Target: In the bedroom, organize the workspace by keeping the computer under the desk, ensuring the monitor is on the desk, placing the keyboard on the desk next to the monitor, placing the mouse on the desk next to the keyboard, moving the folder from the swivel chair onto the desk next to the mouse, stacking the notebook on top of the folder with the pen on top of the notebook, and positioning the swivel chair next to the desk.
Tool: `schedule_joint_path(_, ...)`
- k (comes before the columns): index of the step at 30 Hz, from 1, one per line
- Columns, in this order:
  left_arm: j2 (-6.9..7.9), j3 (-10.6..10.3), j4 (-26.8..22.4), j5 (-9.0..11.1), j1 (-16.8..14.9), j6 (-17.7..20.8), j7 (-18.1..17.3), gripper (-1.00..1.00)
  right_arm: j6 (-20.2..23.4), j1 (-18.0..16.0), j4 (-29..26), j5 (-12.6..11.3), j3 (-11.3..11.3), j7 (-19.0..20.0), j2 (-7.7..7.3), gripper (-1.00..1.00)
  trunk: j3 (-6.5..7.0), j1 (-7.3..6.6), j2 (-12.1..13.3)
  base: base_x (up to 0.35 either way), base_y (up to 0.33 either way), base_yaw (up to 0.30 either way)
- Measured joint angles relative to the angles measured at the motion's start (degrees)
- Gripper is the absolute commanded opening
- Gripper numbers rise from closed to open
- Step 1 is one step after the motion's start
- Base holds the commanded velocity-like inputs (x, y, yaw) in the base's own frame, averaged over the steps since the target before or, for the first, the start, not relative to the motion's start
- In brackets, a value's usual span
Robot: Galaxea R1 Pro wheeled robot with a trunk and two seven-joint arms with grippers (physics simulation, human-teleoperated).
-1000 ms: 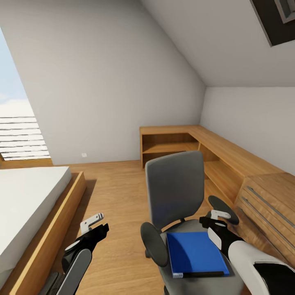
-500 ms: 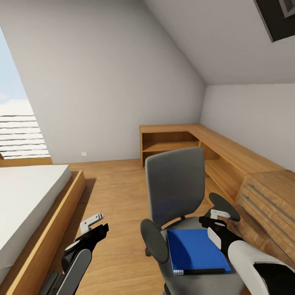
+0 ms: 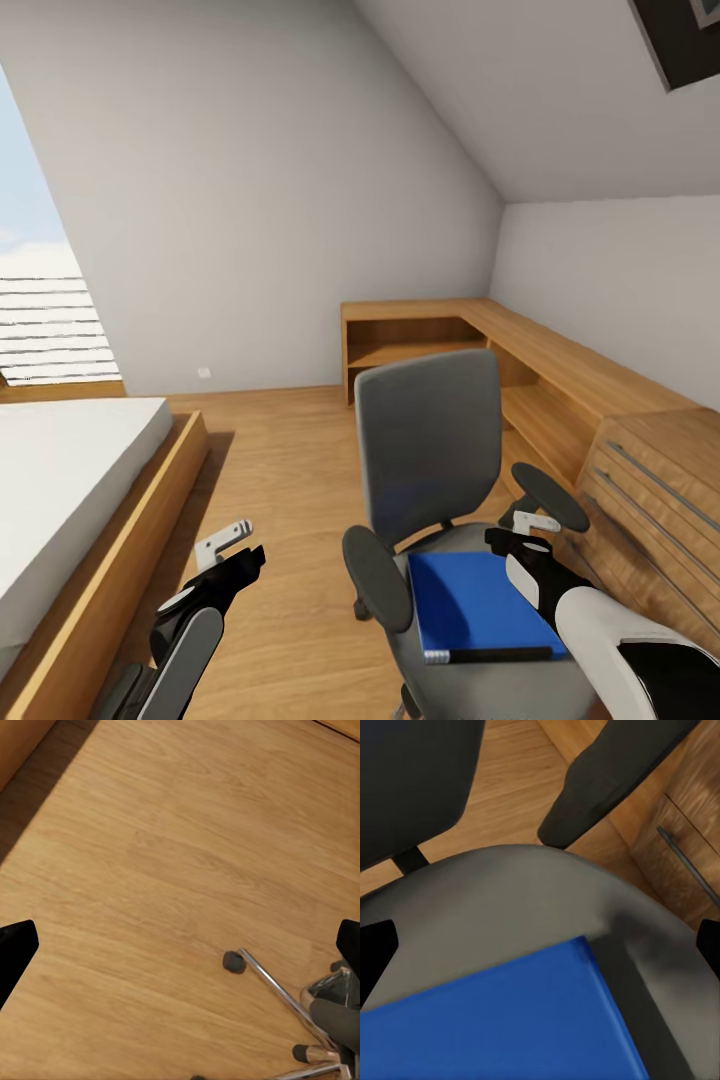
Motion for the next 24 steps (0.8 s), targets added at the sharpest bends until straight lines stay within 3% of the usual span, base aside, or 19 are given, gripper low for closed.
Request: schedule_joint_path(24,0.01,-0.02,0.47,-0.25,0.00,0.22,-0.11,1.00,0.05,0.00,0.01,0.00,0.01,0.00,0.05,1.00,-0.18,0.23,-0.42,0.050,0.000,0.000)
